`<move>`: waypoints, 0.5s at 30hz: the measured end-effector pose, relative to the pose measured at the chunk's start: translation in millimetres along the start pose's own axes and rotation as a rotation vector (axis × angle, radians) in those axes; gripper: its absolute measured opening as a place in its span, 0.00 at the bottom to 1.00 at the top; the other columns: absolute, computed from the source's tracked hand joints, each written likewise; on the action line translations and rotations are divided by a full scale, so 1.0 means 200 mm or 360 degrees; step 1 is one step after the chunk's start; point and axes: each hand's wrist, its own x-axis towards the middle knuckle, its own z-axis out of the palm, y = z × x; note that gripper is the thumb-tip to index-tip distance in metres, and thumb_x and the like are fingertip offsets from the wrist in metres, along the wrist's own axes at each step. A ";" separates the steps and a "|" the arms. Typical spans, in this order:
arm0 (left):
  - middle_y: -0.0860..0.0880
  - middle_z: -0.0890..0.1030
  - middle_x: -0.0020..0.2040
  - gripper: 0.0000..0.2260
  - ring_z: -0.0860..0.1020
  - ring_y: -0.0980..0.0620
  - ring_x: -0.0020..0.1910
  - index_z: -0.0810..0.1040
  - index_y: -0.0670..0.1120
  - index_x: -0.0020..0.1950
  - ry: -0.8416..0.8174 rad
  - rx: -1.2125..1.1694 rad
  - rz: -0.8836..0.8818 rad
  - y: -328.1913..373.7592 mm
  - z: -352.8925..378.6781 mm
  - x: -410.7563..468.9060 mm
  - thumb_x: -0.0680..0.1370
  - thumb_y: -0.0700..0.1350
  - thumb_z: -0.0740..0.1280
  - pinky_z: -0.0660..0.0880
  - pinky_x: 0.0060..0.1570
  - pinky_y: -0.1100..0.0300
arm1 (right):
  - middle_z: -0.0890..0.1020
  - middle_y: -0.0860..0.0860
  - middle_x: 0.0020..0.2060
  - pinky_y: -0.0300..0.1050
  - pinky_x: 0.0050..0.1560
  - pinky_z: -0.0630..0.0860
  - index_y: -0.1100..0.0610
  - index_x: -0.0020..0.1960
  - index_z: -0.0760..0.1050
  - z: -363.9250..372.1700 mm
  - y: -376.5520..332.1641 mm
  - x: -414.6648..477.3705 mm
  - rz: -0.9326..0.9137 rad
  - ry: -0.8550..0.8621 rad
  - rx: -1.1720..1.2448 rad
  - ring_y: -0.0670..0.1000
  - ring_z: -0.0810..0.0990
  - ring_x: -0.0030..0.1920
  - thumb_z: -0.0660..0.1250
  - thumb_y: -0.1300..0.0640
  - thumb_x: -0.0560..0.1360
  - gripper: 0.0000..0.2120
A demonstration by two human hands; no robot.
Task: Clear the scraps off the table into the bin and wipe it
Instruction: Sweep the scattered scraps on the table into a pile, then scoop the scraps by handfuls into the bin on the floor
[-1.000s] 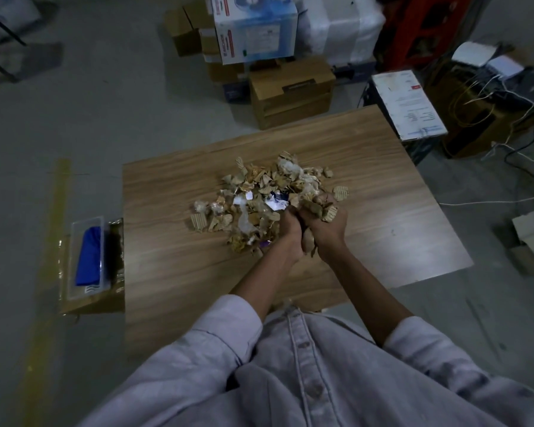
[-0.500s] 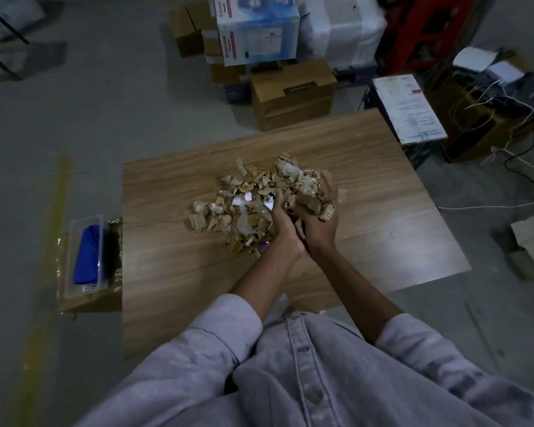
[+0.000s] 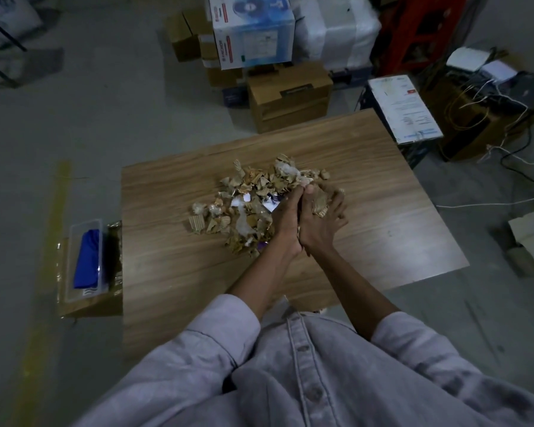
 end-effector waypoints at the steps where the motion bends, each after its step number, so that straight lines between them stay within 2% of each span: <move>1: 0.46 0.86 0.54 0.17 0.85 0.52 0.50 0.85 0.42 0.59 0.0001 -0.0001 -0.0004 0.00 0.00 -0.01 0.75 0.51 0.75 0.80 0.54 0.55 | 0.53 0.52 0.81 0.57 0.78 0.39 0.51 0.81 0.50 0.00 -0.01 -0.01 0.0020 0.0067 0.0066 0.52 0.47 0.81 0.52 0.29 0.79 0.39; 2: 0.46 0.87 0.52 0.17 0.85 0.51 0.48 0.85 0.41 0.58 0.0001 -0.0002 0.0001 0.00 0.01 0.00 0.74 0.50 0.76 0.81 0.52 0.55 | 0.59 0.52 0.79 0.61 0.79 0.43 0.45 0.78 0.56 0.00 -0.03 -0.02 0.0009 0.0134 0.0186 0.54 0.52 0.81 0.56 0.29 0.78 0.35; 3: 0.45 0.87 0.50 0.17 0.85 0.51 0.45 0.85 0.40 0.57 0.0006 -0.0026 -0.0005 0.00 0.02 0.00 0.73 0.49 0.76 0.82 0.48 0.56 | 0.66 0.50 0.74 0.65 0.78 0.51 0.38 0.70 0.62 0.00 -0.04 -0.03 -0.0048 0.0227 0.0357 0.55 0.61 0.78 0.60 0.29 0.77 0.26; 4: 0.45 0.86 0.48 0.17 0.85 0.50 0.43 0.85 0.39 0.56 0.0030 -0.0020 0.0007 0.00 0.03 -0.01 0.72 0.49 0.77 0.82 0.44 0.57 | 0.72 0.49 0.69 0.68 0.74 0.61 0.35 0.62 0.66 0.00 -0.05 -0.04 -0.0091 0.0299 0.0561 0.55 0.69 0.73 0.64 0.31 0.76 0.19; 5: 0.44 0.86 0.46 0.18 0.85 0.49 0.43 0.85 0.38 0.54 0.0060 -0.0025 0.0021 0.01 0.04 -0.01 0.71 0.49 0.77 0.82 0.44 0.56 | 0.75 0.50 0.65 0.68 0.69 0.69 0.36 0.59 0.68 0.00 -0.05 -0.04 -0.0113 0.0299 0.0775 0.56 0.75 0.68 0.69 0.33 0.75 0.17; 7: 0.43 0.87 0.47 0.22 0.85 0.43 0.47 0.86 0.39 0.51 0.0049 0.0012 -0.0011 0.02 0.06 -0.03 0.66 0.53 0.80 0.82 0.49 0.50 | 0.79 0.56 0.63 0.65 0.62 0.78 0.40 0.62 0.70 -0.02 -0.06 -0.06 -0.0050 0.0166 0.1102 0.59 0.81 0.61 0.75 0.42 0.75 0.20; 8: 0.44 0.87 0.45 0.22 0.85 0.43 0.47 0.85 0.40 0.48 0.0010 0.0022 -0.0024 0.01 0.06 -0.02 0.63 0.55 0.81 0.82 0.48 0.50 | 0.79 0.58 0.64 0.63 0.62 0.79 0.43 0.64 0.71 -0.04 -0.06 -0.07 -0.0017 0.0086 0.1230 0.59 0.82 0.61 0.75 0.47 0.76 0.21; 9: 0.45 0.86 0.40 0.18 0.85 0.44 0.42 0.84 0.41 0.44 0.0003 -0.0003 -0.0037 0.03 0.05 -0.03 0.66 0.54 0.80 0.82 0.44 0.53 | 0.79 0.59 0.65 0.63 0.64 0.77 0.46 0.67 0.73 -0.05 -0.05 -0.08 0.0024 0.0001 0.1341 0.60 0.81 0.63 0.74 0.50 0.77 0.21; 11: 0.46 0.85 0.36 0.12 0.84 0.47 0.35 0.82 0.42 0.42 -0.0085 -0.0134 -0.0132 0.05 0.04 -0.02 0.74 0.51 0.74 0.82 0.39 0.58 | 0.80 0.59 0.65 0.65 0.68 0.73 0.53 0.70 0.75 -0.08 -0.03 -0.12 0.0274 -0.0232 0.1513 0.60 0.79 0.66 0.68 0.46 0.80 0.21; 13: 0.42 0.86 0.45 0.19 0.85 0.42 0.42 0.84 0.39 0.50 -0.0123 -0.0256 -0.0239 0.07 0.03 0.00 0.71 0.55 0.76 0.83 0.45 0.50 | 0.84 0.55 0.60 0.67 0.66 0.73 0.54 0.67 0.78 -0.14 -0.01 -0.19 0.0622 -0.0487 0.1462 0.59 0.80 0.65 0.58 0.36 0.82 0.26; 15: 0.41 0.82 0.53 0.29 0.82 0.39 0.50 0.82 0.41 0.58 -0.0120 -0.0306 -0.0193 0.05 0.03 0.03 0.62 0.55 0.80 0.81 0.52 0.43 | 0.87 0.50 0.54 0.68 0.62 0.74 0.50 0.64 0.80 -0.20 0.03 -0.23 0.0752 -0.0520 0.1417 0.56 0.82 0.60 0.54 0.36 0.83 0.25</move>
